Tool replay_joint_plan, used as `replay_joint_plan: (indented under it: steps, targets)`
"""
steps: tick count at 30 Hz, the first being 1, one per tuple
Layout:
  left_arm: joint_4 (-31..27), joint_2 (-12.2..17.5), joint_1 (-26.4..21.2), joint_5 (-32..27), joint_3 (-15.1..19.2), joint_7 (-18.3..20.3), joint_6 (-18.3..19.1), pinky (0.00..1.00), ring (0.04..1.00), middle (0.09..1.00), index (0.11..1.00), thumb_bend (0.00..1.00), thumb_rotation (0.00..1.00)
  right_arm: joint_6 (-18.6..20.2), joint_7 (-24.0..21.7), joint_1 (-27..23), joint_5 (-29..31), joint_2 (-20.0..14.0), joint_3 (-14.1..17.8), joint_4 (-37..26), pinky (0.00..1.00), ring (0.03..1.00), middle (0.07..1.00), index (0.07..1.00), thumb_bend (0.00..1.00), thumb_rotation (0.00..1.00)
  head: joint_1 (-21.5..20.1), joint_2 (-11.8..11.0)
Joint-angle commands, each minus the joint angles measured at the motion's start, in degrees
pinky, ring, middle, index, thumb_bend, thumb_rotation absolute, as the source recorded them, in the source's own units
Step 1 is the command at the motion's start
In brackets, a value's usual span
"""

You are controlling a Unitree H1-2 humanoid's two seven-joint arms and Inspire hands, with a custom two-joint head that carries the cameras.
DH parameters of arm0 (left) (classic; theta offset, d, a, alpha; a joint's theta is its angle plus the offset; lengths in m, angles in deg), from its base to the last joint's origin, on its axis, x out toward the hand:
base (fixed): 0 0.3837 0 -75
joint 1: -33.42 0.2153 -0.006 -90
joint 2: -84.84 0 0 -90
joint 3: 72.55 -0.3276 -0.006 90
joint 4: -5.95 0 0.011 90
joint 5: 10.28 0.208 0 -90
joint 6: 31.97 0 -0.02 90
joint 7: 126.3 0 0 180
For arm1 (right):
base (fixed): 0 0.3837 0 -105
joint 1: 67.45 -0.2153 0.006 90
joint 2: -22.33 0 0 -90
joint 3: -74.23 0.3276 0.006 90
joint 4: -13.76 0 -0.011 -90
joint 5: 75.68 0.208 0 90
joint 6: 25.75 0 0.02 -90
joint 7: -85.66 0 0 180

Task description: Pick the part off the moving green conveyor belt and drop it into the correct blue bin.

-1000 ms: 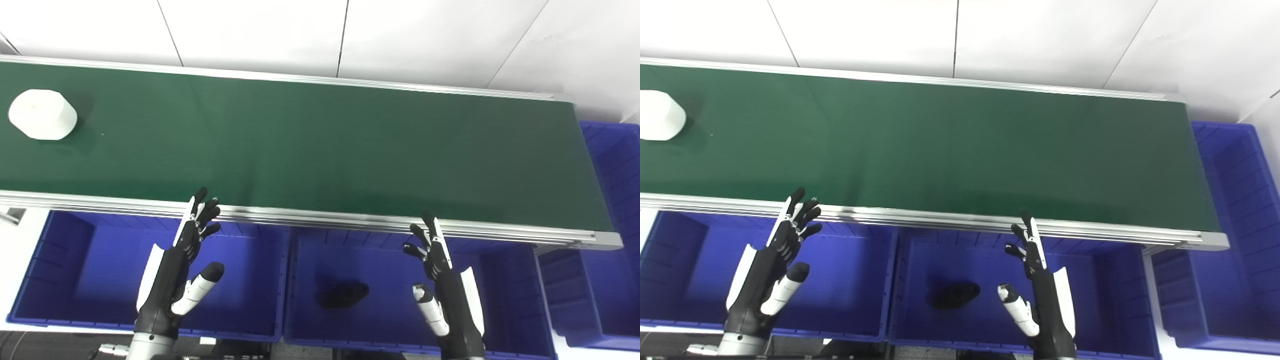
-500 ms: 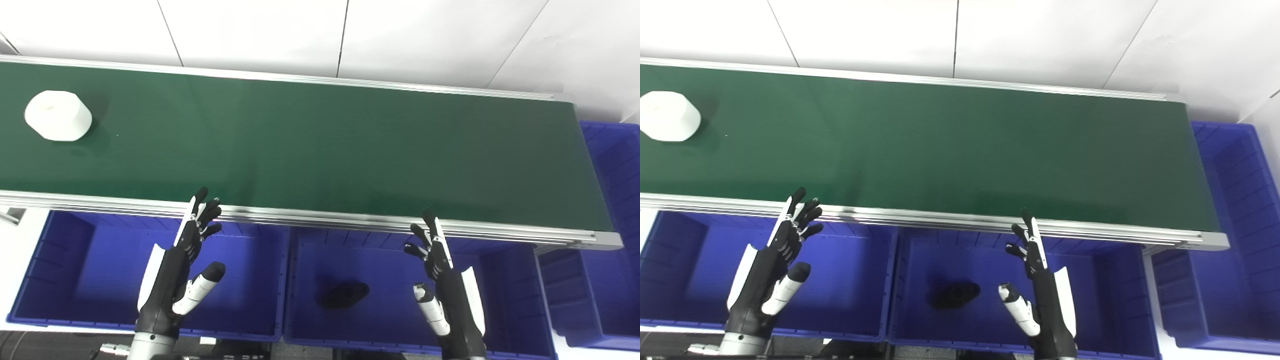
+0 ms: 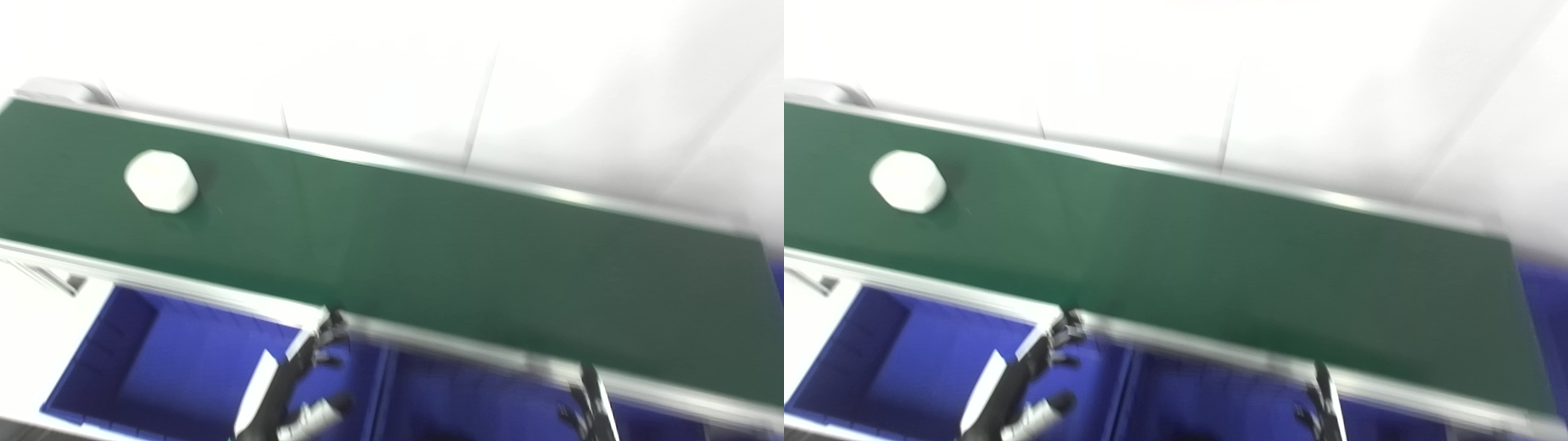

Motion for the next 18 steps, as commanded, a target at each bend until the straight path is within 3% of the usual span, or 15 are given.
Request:
replay_joint_plan:
  steps: [1,7,18]
  targets:
    - [-0.1,-0.4,-0.1,0.0,-0.6,-1.3,-2.2,0.62,0.794,0.865,0.876,0.70,0.80,-0.9,-0.9,-0.2,1.0,-0.9,0.6,-0.5,0.89,0.996,1.000,1.000,0.82,1.00,1.2,-0.7]
    - [2.1,-1.7,-1.0,2.9,-1.7,-3.6,-3.3,0.58,0.778,0.846,0.847,0.74,0.77,-3.2,-2.1,-1.5,4.0,-2.4,1.8,2.7,0.92,1.000,1.000,1.000,0.82,1.00,4.8,-2.6]
    - [1.8,-2.1,-1.2,1.6,-2.9,-3.4,-2.0,0.59,0.802,0.857,0.840,0.74,0.70,-4.9,-3.4,-2.6,4.8,-3.5,2.5,4.2,0.99,1.000,1.000,1.000,0.84,1.00,7.5,-1.9]
